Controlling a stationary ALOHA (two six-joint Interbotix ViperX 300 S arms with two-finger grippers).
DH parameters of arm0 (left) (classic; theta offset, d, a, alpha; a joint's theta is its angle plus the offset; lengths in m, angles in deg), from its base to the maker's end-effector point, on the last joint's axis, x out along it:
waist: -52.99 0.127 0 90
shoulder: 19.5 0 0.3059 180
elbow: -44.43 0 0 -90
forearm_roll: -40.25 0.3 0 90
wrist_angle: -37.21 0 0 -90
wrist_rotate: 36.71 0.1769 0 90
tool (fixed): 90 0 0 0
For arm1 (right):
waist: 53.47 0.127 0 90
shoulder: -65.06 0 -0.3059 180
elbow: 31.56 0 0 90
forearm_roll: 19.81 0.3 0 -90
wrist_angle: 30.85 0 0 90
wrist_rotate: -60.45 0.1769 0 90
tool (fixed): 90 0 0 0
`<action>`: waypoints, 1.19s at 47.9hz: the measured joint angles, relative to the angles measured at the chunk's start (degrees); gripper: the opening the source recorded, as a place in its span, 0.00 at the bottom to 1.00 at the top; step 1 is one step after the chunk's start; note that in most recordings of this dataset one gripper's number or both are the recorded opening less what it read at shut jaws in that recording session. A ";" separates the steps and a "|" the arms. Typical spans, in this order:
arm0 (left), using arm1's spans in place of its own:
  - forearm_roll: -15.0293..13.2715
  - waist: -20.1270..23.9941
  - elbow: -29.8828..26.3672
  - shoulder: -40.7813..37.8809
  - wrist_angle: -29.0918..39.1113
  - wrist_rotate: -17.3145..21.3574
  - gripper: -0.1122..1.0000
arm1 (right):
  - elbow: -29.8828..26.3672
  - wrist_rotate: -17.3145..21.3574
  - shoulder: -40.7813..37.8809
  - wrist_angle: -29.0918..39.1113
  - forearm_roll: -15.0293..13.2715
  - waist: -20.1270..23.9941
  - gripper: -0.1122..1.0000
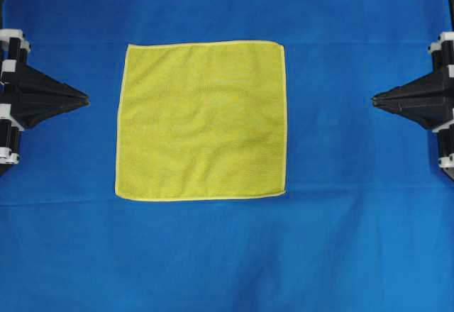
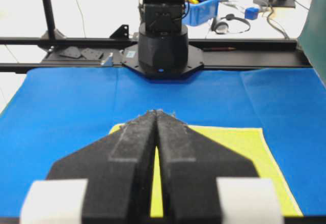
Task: Fold the yellow towel.
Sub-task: 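Move both grippers to the towel's far corners and grasp them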
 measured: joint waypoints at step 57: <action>-1.05 30.59 -2.20 -46.67 -10.81 -0.09 0.84 | -26.02 1.05 -61.08 11.51 -2.55 -28.13 0.58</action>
